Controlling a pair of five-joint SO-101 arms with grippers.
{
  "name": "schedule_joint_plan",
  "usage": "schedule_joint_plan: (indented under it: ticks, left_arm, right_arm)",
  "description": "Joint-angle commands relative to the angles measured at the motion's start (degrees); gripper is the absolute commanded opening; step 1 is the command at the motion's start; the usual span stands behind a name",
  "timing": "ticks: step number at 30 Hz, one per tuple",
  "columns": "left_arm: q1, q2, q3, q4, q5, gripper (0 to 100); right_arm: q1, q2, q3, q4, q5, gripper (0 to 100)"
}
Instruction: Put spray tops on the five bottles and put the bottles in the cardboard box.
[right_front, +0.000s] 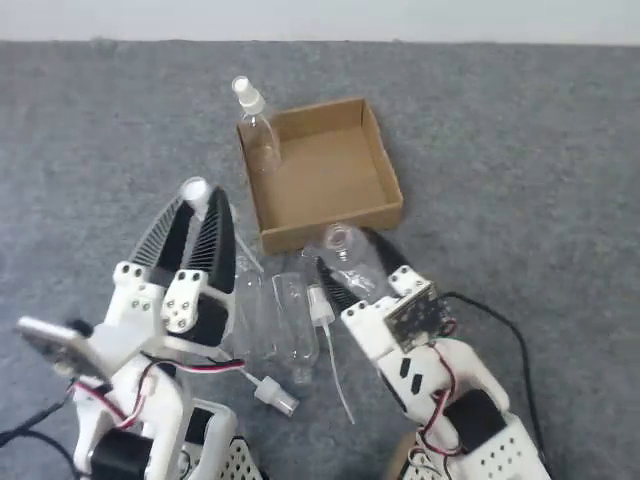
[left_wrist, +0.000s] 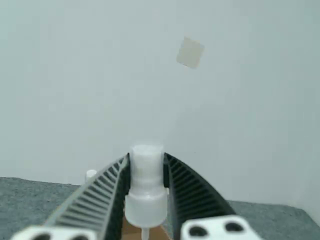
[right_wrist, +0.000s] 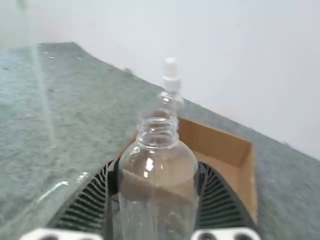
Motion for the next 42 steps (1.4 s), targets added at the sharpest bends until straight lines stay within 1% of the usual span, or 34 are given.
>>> schedule_joint_plan:
  ticks: [1, 4, 8, 10, 12, 16, 25, 29, 34, 42]
  left_arm:
    - [-2.37, -1.58, -0.31, -1.58, 2.2, 1]
    - [-3.6, -1.58, -0.22, -1.58, 3.08, 1]
    - [-3.96, -1.58, -0.22, -1.67, 3.08, 1]
    - [-3.96, -1.58, -0.31, -1.85, 3.08, 1]
    - [-3.78, -1.58, -0.48, -2.81, 3.08, 1]
    - [-3.78, -1.58, -0.48, -6.07, 3.08, 1]
    - [-3.52, -1.58, -2.51, -5.98, 3.25, 1]
    - [-3.52, -1.58, -3.38, -5.89, 6.59, 1]
    - [-3.43, -1.67, -4.35, -5.89, 6.77, 1]
    - [-3.34, -1.67, -4.35, -5.89, 7.56, 1]
  right_arm:
    - [-3.91, -1.19, 2.2, -7.87, 3.25, 0.6]
    - [-5.49, -1.1, 5.19, -10.95, 4.75, 0.6]
    - [-5.85, -1.19, 5.19, -11.03, 4.66, 0.6]
    - [-5.85, -1.1, 5.19, -10.51, 4.48, 0.6]
    - [-5.85, -0.84, 5.19, -10.15, 2.64, 0.6]
    - [-5.85, -0.92, 5.19, -7.08, 0.09, 0.6]
    - [-5.85, -0.84, 5.19, 0.31, 0.18, 0.6]
    - [-5.93, -0.84, 5.19, 2.86, 0.35, 0.6]
    - [-5.93, -0.84, 5.19, 5.49, 0.35, 0.6]
    - [-10.42, -0.84, 5.19, 7.69, 0.35, 0.6]
